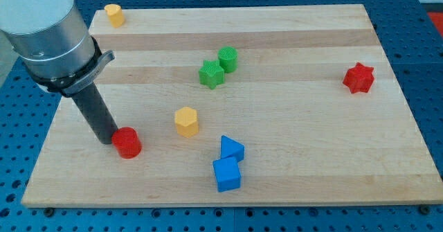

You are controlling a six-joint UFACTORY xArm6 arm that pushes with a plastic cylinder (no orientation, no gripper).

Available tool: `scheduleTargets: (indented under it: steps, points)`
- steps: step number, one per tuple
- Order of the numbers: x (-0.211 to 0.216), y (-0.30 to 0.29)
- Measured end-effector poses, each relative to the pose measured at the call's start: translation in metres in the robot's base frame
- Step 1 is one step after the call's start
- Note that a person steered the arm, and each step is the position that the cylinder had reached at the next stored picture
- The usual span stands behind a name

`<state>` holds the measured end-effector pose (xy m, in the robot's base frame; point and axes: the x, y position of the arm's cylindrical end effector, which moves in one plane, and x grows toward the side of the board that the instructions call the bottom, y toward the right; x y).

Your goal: Move the red circle diagonally to the bottom right of the green star

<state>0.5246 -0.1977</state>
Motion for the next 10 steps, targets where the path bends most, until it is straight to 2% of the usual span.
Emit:
scheduleTargets:
  steps: [1, 2, 7, 9, 10]
  points:
    - [0.044, -0.019]
    - [0.049, -0.004]
    - [-0.068, 0.109]
    - [-0.068, 0.217]
    - [-0.069, 0.246]
